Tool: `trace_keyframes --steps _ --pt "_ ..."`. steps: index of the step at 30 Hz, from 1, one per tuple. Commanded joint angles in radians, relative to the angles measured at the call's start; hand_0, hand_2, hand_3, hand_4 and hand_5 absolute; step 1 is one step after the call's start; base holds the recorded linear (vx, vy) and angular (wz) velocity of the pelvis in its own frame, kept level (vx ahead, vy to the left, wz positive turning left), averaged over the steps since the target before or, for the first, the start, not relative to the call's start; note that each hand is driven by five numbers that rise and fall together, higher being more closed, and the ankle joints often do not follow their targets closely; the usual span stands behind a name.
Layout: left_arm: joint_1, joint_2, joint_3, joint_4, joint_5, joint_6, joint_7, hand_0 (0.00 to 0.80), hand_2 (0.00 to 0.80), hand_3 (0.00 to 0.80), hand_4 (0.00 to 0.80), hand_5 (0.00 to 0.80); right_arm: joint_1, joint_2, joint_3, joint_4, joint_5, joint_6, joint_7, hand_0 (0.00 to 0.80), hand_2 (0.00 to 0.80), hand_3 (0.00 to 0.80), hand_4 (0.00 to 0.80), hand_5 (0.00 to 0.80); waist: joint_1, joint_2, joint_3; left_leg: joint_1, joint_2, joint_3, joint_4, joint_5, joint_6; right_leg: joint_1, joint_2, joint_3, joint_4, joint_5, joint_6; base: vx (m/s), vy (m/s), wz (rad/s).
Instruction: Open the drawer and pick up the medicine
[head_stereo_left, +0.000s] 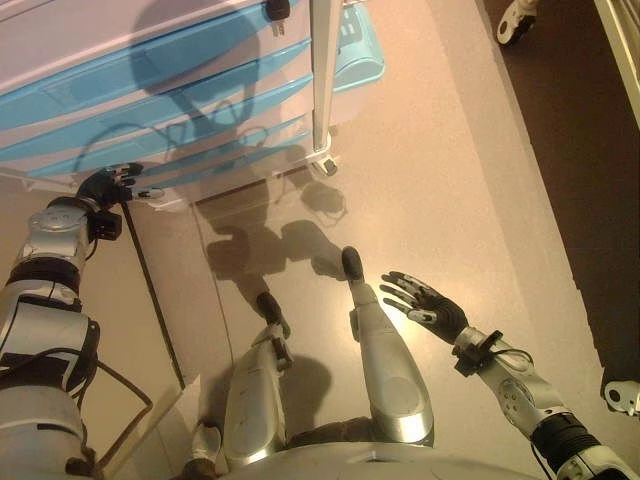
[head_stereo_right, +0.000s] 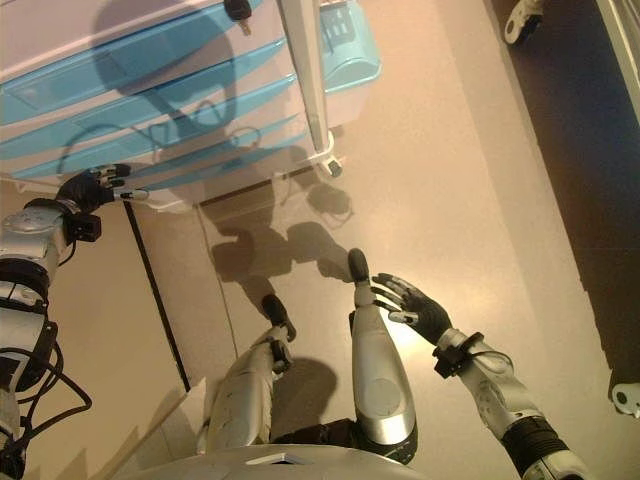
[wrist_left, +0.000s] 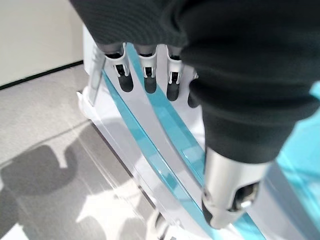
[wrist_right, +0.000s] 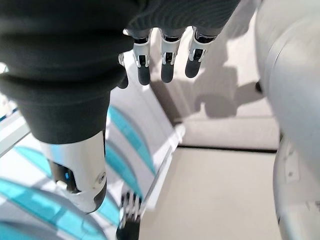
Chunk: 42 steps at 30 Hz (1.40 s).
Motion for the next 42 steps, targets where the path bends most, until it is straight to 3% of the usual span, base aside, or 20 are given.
trace_keyframes --steps 1,4,11,15,20,27,42 --pt "0.042 0.109 0.07 -0.057 -0.04 -0.066 -0.027 0.0 0.0 0.0 0.0 0.0 0.06 0.024 -0.023 -0.05 -0.005 -0.035 -0.012 0.0 0.0 0.0 0.0 0.0 0.026 -0.052 -0.037 -0.015 -0.045 -0.003 0.105 -0.081 0.028 0.017 -0.026 0.025 0.012 -0.026 0.075 -0.09 -0.145 0.08" --pt "0.119 0.056 0.09 -0.124 -0.072 -0.084 -0.098 0.0 0.0 0.0 0.0 0.0 0.058 0.045 -0.023 -0.039 -0.015 -0.028 -0.013 0.0 0.0 0.0 0.0 0.0 0.048 -0.05 -0.037 0.041 -0.054 -0.018 0.065 -0.075 0.026 0.076 -0.025 0.003 -0.013 -0.029 0.073 -0.014 -0.112 0.09" --pt "0.445 -0.208 0.092 -0.351 -0.119 0.014 -0.228 0.0 0.0 0.0 0.0 0.0 0.046 0.115 -0.034 0.048 -0.082 0.088 -0.035 0.0 0.0 0.0 0.0 0.0 0.113 -0.022 -0.114 0.147 -0.068 -0.076 -0.075 -0.019 0.012 0.185 -0.009 -0.051 -0.061 -0.039 0.064 0.024 -0.095 0.17" --pt "0.595 -0.359 0.055 -0.363 -0.09 0.029 -0.287 0.0 0.0 0.0 0.0 0.0 0.023 0.159 -0.029 0.161 -0.124 0.147 -0.043 0.0 0.0 0.0 0.0 0.0 0.153 -0.007 -0.187 0.19 -0.069 -0.118 -0.135 0.009 0.008 0.235 0.002 -0.084 -0.079 -0.042 0.054 0.077 -0.078 0.21" --pt "0.699 -0.457 0.026 -0.325 -0.089 0.05 -0.342 0.0 0.0 0.0 0.0 0.0 -0.008 0.191 -0.016 0.244 -0.156 0.2 -0.042 0.0 0.0 0.0 0.0 0.0 0.191 0.009 -0.26 0.231 -0.067 -0.152 -0.19 0.033 0.001 0.292 0.01 -0.123 -0.107 -0.049 0.045 0.089 -0.029 0.2" --pt "0.795 -0.537 0.023 -0.254 -0.161 0.101 -0.359 0.0 0.0 0.0 0.0 0.0 -0.012 0.232 -0.019 0.341 -0.184 0.251 -0.023 0.0 0.0 0.0 0.0 0.0 0.23 0.029 -0.346 0.269 -0.068 -0.186 -0.254 0.055 -0.007 0.347 0.012 -0.17 -0.122 -0.074 0.045 0.048 0.006 0.16" --pt "0.823 -0.621 0.014 -0.139 -0.235 0.108 -0.417 0.0 0.0 0.0 0.0 0.0 -0.026 0.316 -0.033 0.585 -0.173 0.228 0.027 0.0 0.0 0.0 0.0 0.0 0.272 0.038 -0.441 0.299 -0.081 -0.195 -0.285 0.047 -0.002 0.411 0.008 -0.236 -0.145 -0.092 0.051 0.003 0.003 0.11"
